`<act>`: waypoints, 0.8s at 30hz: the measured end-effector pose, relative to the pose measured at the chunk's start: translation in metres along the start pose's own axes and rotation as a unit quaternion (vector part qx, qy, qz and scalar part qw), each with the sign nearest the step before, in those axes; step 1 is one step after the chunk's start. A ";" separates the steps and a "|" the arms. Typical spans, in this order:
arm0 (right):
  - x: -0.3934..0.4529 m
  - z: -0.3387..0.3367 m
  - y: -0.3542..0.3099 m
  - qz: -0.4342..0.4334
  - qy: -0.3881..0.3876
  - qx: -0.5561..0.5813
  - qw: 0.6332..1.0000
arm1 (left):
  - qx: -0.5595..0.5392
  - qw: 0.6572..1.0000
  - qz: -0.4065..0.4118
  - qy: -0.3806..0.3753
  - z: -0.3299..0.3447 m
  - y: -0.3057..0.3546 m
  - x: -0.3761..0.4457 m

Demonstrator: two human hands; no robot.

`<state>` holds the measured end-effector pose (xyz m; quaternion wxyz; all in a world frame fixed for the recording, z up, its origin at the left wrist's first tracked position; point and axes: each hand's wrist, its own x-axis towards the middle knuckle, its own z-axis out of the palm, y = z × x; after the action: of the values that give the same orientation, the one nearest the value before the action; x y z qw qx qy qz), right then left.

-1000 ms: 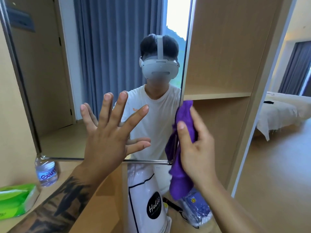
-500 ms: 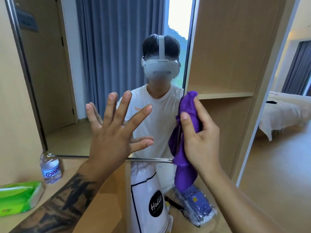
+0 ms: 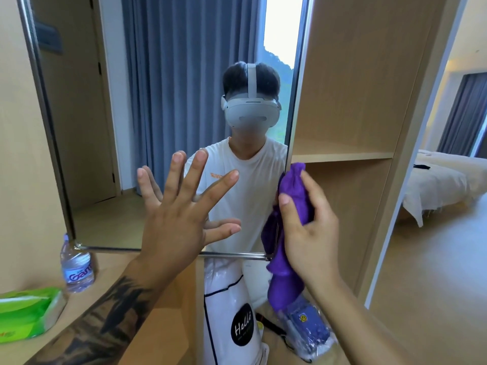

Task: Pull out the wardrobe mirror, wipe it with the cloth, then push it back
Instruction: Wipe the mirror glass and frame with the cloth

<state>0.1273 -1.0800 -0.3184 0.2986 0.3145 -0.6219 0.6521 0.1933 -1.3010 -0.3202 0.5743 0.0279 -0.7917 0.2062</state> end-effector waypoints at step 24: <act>-0.019 0.000 0.002 0.021 -0.011 0.018 1.000 | -0.011 1.000 -0.011 -0.005 0.001 0.002 -0.001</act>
<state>0.1380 -1.0805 -0.3346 0.2725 0.3141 -0.6200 0.6654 0.1923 -1.2999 -0.3222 0.5726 0.0313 -0.7967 0.1910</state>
